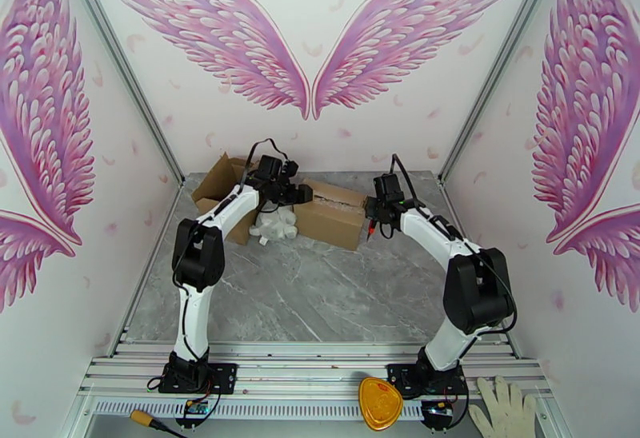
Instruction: Unpack the express box
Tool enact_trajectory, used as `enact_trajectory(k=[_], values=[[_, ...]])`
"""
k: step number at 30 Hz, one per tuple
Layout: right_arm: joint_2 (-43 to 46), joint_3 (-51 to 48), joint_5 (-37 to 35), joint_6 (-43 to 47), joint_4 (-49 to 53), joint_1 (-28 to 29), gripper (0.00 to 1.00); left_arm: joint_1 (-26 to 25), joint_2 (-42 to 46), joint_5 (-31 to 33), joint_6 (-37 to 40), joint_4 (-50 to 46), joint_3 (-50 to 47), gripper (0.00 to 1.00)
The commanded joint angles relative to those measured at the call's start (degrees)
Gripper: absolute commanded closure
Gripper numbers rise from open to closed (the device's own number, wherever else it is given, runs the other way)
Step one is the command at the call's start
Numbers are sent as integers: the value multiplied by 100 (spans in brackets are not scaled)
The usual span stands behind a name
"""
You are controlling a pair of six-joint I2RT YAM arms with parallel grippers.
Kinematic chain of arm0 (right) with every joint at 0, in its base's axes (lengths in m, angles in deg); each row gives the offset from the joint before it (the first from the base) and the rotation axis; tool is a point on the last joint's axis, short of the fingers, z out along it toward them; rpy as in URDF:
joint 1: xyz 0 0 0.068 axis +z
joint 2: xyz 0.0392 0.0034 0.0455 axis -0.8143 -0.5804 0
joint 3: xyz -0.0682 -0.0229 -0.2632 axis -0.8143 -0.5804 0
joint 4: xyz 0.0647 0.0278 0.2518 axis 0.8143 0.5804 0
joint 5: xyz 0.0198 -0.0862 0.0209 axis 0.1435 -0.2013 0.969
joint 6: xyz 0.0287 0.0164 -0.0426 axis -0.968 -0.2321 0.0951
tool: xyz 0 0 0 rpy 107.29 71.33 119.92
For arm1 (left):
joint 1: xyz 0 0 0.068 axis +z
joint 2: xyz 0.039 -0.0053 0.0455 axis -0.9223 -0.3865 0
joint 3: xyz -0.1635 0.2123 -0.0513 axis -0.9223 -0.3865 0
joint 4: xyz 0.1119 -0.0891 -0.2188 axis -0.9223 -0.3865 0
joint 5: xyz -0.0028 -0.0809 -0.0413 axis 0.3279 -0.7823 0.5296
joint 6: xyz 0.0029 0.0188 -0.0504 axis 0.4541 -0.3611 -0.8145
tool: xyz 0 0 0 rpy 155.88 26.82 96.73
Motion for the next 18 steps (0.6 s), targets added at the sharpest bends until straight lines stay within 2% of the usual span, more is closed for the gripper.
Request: enact_trajectory(k=[1, 7, 11, 13, 18], values=[[-2, 337, 91, 198, 129, -210, 100, -228, 456, -109, 70, -68, -150, 21], [397, 112, -342, 383, 465, -400, 100, -221, 691, 739, 765, -451, 36, 17], [940, -473, -467, 294, 521, -393, 100, -119, 617, 939, 1166, -601, 433, 17], [1212, -777, -394, 181, 517, -390, 100, -53, 371, 841, 1281, -708, 921, 17], [1818, -1568, -30, -160, 347, -176, 100, -5, -913, 459, 1533, -1257, 2897, 17]])
